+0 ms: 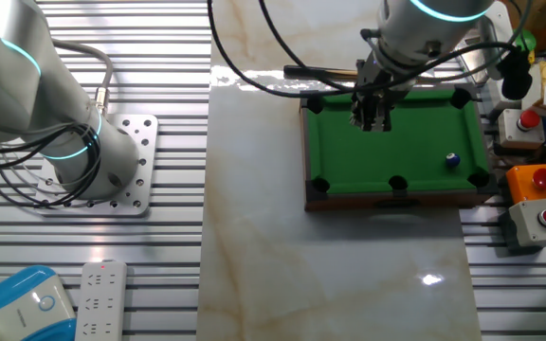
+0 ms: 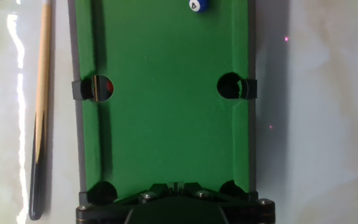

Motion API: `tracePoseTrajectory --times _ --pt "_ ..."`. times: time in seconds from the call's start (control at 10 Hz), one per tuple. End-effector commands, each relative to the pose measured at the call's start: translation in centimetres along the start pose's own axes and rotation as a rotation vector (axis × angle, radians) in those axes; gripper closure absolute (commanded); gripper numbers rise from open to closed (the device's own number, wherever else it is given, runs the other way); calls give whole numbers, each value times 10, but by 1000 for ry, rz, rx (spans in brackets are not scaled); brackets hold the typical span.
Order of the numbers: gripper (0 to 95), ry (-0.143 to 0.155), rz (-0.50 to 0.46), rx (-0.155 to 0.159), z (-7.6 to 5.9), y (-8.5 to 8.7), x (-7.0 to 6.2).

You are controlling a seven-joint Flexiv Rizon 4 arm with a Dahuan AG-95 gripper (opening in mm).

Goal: Hit the pool ball

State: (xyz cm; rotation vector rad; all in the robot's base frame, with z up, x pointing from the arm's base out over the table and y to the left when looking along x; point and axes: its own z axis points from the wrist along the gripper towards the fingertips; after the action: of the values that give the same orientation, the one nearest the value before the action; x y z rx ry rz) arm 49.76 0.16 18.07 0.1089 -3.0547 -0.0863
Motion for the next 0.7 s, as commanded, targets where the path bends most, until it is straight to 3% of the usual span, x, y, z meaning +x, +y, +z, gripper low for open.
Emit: tracePoseTrajectory --times 0.1,0.2,0.7 --pt "950 12 -165 10 0 0 -1" --pt "950 18 -185 20 0 0 -1" --pt "950 15 -171 12 -1 1 0"
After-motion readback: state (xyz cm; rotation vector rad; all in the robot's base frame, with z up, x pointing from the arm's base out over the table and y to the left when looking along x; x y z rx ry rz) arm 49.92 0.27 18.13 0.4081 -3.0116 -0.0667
